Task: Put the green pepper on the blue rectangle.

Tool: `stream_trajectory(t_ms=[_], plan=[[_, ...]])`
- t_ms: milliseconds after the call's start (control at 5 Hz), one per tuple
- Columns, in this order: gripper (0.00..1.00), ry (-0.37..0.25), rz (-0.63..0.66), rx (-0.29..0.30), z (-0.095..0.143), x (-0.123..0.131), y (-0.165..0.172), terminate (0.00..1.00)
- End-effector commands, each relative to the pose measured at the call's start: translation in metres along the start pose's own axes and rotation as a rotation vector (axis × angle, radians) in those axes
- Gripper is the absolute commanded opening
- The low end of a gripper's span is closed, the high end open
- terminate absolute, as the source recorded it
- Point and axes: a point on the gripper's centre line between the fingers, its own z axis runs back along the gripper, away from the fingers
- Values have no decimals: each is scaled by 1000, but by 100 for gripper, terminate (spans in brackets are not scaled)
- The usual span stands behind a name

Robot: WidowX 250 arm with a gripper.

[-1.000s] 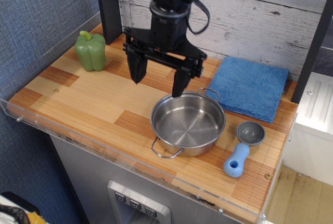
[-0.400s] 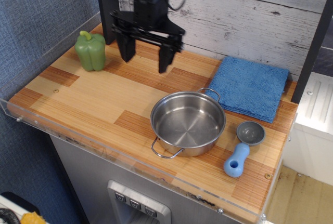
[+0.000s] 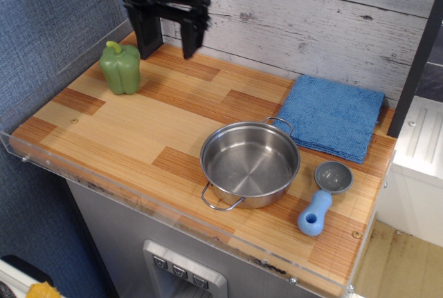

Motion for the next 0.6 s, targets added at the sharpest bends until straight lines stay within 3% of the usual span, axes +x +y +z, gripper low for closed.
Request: stream_trajectory(t_ms=[0, 400], plan=[[100, -38, 86, 39, 27, -2, 33, 0], [100, -23, 133, 49, 18, -8, 59, 0]])
